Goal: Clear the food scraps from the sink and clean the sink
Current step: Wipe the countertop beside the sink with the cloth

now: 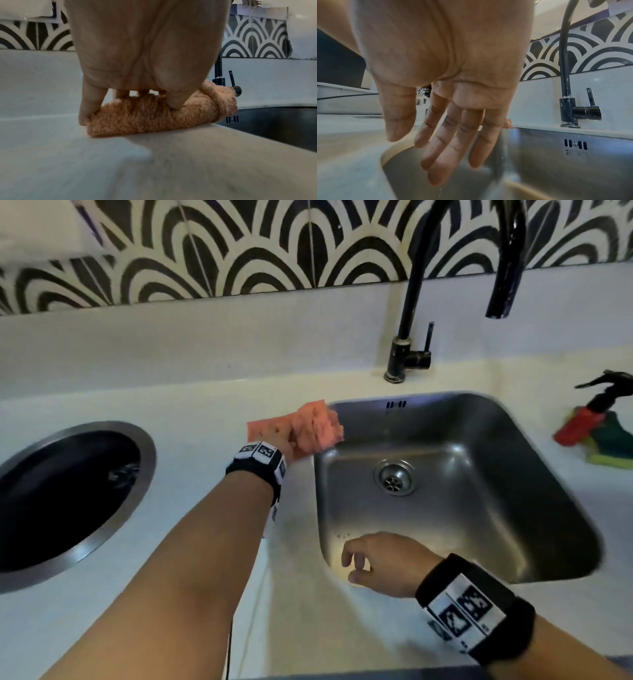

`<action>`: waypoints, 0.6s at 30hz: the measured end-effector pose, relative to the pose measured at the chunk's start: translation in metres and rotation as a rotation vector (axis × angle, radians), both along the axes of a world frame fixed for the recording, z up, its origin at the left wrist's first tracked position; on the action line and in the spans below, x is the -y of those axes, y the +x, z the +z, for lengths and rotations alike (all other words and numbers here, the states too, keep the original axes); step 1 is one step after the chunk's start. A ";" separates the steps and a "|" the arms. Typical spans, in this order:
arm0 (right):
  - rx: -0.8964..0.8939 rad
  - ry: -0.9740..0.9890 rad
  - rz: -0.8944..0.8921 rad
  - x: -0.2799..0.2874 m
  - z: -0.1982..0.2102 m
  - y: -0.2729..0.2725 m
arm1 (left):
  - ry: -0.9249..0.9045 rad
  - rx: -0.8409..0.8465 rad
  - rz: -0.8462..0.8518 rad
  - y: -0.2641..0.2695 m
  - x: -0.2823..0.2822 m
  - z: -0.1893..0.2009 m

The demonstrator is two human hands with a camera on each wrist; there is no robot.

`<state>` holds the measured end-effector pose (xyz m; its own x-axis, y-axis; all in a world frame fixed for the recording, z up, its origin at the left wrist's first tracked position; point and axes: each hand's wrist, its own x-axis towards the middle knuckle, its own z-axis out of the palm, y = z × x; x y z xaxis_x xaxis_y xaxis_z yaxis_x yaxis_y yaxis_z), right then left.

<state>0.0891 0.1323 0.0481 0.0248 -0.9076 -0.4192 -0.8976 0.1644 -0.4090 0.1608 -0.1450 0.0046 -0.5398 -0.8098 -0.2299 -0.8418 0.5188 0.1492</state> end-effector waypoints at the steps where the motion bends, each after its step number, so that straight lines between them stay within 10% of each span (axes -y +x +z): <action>1: 0.000 0.003 0.000 -0.001 0.000 0.000 | 0.012 0.016 0.004 0.010 -0.008 0.000; 18: -0.129 -0.028 -0.034 -0.103 0.009 -0.071 | 0.056 0.130 0.308 0.122 -0.231 -0.002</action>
<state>0.0183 0.2353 0.0576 -0.0581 -0.9185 -0.3912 -0.9371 0.1853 -0.2957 0.2826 0.0857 0.0027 -0.2346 -0.9145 -0.3296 -0.9717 0.2307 0.0514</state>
